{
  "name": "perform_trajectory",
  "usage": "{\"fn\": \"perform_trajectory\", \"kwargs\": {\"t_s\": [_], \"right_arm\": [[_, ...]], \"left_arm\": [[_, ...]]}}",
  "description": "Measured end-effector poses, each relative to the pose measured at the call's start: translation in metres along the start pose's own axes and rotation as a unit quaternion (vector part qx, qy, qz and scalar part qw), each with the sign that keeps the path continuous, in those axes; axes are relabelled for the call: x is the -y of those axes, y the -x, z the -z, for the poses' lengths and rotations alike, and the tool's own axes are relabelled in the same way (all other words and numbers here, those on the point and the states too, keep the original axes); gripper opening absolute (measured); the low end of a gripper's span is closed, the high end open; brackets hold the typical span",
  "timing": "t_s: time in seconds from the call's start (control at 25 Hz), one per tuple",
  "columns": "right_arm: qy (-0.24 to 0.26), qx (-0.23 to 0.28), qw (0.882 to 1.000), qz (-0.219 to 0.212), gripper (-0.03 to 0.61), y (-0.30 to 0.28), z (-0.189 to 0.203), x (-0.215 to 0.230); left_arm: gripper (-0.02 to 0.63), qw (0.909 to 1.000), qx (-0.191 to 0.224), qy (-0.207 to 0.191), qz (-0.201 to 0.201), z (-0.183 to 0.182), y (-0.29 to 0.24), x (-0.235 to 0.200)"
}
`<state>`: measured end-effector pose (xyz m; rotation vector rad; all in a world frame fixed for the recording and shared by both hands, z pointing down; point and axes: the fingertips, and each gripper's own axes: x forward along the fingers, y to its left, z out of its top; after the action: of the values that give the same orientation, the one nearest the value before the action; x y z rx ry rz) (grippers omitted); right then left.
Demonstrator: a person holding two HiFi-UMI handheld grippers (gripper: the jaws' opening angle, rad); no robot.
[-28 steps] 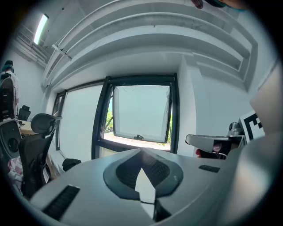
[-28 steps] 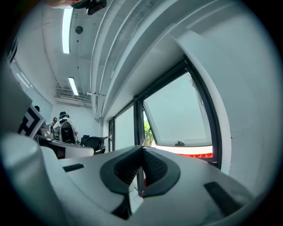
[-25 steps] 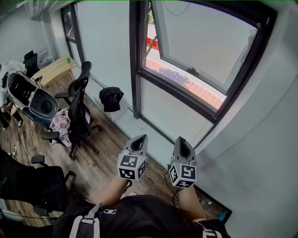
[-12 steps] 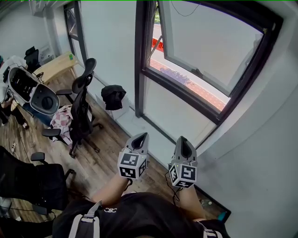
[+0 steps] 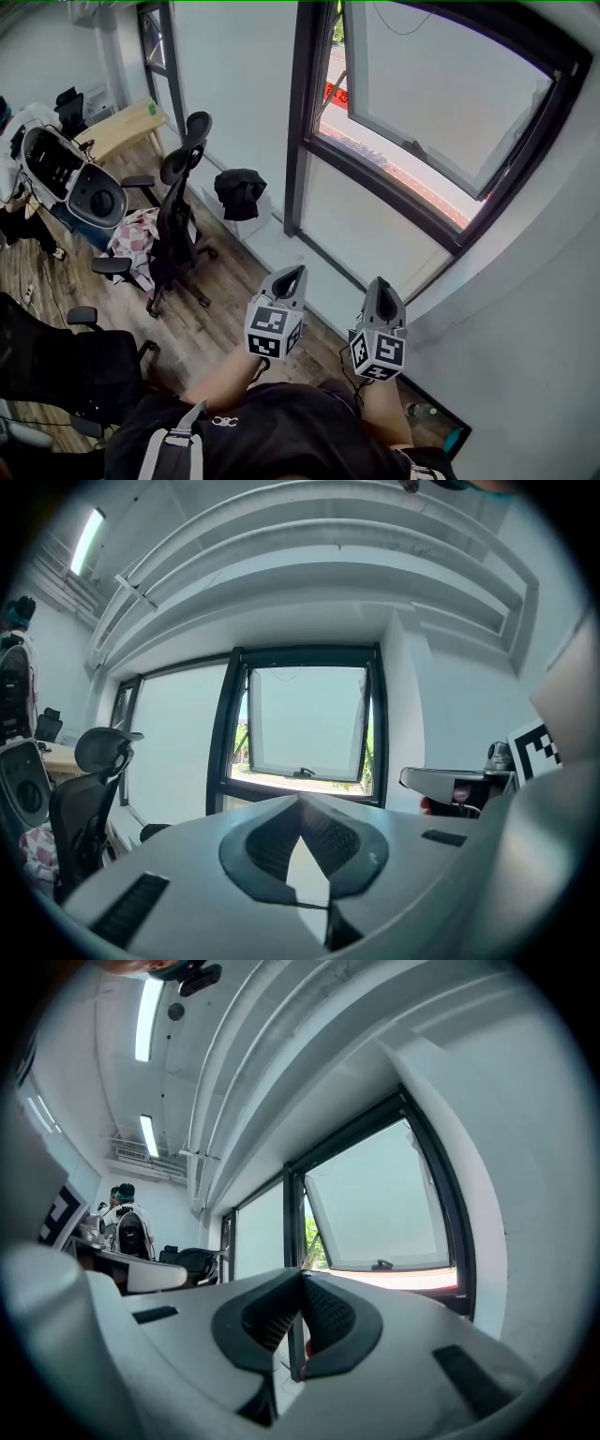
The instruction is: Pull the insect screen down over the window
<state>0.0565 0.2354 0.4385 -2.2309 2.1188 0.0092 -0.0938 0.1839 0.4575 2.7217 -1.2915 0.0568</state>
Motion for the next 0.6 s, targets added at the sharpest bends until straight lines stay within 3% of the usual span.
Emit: {"fn": "perform_trajectory", "kwargs": {"t_s": [0.6], "right_arm": [[-0.007,-0.005,1.0,-0.005,0.005,-0.054,0.016,-0.016]], "left_arm": [[0.012,0.9998,-0.006,-0.015,-0.014,0.007,-0.024,-0.051]]}}
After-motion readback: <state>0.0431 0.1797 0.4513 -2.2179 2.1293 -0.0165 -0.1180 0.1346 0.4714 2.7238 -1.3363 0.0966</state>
